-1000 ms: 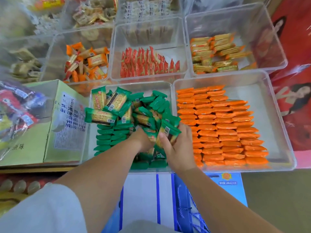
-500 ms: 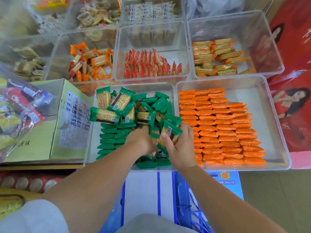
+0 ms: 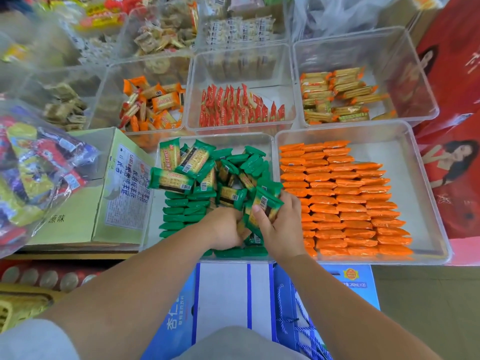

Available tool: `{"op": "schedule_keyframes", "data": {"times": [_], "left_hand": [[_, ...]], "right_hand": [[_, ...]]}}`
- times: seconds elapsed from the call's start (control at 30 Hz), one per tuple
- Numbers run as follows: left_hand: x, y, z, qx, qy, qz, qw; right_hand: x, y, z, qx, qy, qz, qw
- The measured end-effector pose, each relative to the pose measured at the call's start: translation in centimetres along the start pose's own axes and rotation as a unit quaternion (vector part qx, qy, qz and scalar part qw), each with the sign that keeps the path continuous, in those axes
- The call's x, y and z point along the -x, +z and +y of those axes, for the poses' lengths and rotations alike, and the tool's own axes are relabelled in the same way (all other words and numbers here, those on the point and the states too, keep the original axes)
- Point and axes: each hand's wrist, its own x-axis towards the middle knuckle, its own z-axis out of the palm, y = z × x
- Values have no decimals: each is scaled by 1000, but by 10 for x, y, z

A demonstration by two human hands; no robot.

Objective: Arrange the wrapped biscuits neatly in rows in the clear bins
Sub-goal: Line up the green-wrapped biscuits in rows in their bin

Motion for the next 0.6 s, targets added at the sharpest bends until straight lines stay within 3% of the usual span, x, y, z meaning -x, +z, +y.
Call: {"op": "schedule_keyframes", "data": {"times": [0.4,0.5,0.6], "left_hand": [[22,20,-21,111,-33,-20,993],[9,27,-14,100,-28,-13,995],[-4,30,-11,1,-16,-63,998]], "right_hand": [[0,0,-2,15,-14,12,1000],[1,0,-2,13,-8,10,1000],[0,0,-2,5,-5,13,1000]]}}
